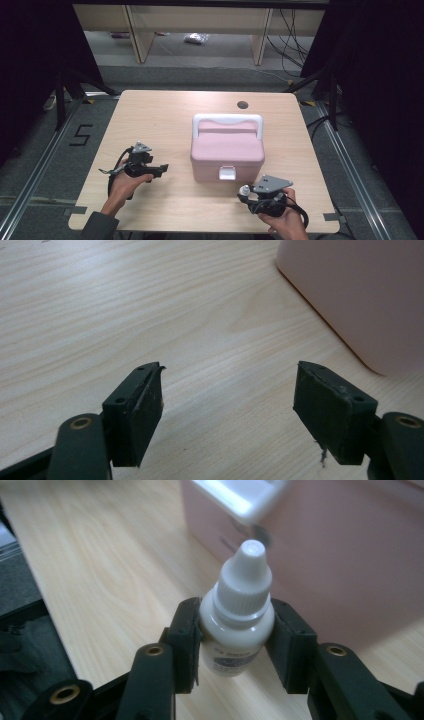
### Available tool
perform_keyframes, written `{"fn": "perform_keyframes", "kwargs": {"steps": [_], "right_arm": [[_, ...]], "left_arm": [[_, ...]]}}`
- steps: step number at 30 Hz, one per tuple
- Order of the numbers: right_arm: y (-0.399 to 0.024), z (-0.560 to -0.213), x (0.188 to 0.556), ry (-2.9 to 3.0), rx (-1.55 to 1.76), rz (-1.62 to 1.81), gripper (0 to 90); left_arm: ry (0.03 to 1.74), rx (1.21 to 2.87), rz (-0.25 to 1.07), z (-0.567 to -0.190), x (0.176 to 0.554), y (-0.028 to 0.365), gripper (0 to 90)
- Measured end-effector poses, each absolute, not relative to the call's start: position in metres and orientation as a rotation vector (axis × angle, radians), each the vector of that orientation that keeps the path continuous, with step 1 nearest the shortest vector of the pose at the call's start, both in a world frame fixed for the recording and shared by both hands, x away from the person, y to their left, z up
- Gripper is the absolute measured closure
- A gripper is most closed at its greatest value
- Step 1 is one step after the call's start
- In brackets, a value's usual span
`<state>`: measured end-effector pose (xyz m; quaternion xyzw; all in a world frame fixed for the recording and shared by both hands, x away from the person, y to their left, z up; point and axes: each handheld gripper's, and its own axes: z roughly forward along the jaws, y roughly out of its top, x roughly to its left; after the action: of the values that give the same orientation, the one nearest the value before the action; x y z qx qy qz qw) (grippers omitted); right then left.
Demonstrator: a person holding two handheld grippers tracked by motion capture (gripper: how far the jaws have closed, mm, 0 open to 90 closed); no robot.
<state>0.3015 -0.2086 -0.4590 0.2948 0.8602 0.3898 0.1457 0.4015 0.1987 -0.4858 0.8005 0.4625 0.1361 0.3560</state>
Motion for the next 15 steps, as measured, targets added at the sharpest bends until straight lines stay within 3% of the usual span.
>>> {"fn": "perform_keyframes", "kwargs": {"steps": [15], "right_arm": [[-0.269, -0.463, 0.306, 2.354, 1.058, 1.03, 60.4]], "left_arm": [[1.192, 2.076, 0.346, -0.487, 0.402, 0.196, 27.0]]}}
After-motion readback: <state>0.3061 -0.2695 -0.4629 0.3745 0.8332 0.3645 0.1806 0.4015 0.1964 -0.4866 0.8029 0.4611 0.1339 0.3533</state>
